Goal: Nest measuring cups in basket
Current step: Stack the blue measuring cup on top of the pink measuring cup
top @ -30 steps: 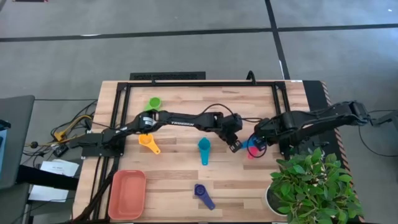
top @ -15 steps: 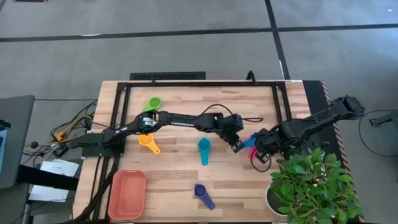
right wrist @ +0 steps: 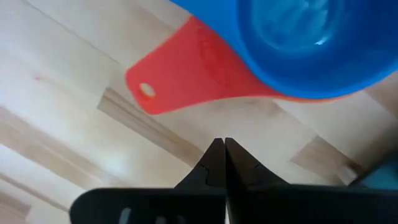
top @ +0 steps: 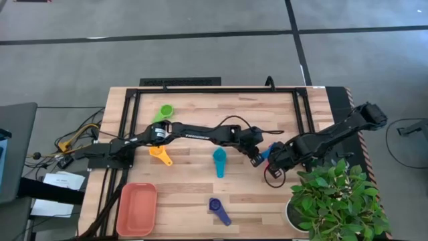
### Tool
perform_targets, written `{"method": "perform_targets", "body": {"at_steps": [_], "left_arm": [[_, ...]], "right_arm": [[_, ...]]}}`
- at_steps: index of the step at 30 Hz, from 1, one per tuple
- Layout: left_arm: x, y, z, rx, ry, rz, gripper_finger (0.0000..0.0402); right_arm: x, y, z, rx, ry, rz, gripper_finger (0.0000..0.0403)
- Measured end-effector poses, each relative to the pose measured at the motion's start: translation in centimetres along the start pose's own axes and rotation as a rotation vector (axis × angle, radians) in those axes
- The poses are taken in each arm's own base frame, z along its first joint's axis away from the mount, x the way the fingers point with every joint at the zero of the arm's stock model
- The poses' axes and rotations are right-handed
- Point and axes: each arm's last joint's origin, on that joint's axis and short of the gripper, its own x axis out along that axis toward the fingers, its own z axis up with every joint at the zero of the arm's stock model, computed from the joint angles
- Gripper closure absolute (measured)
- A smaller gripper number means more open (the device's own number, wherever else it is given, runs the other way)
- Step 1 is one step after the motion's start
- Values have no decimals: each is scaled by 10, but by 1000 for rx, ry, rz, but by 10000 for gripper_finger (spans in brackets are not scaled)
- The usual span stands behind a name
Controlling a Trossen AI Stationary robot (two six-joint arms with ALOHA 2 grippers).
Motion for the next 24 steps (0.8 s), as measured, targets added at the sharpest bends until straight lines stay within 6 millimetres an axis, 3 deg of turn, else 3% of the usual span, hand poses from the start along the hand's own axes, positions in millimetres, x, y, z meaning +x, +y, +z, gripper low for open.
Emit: {"method": "perform_targets", "body": {"at_steps": [5, 24], "left_arm": [[10, 1, -12, -26, 79, -46, 401], [10, -1, -7, -1, 37, -92, 401]], "right_arm": [[1, 1, 0, -4, -2, 6, 391], [1, 4, 3, -86, -53, 24, 393]]}}
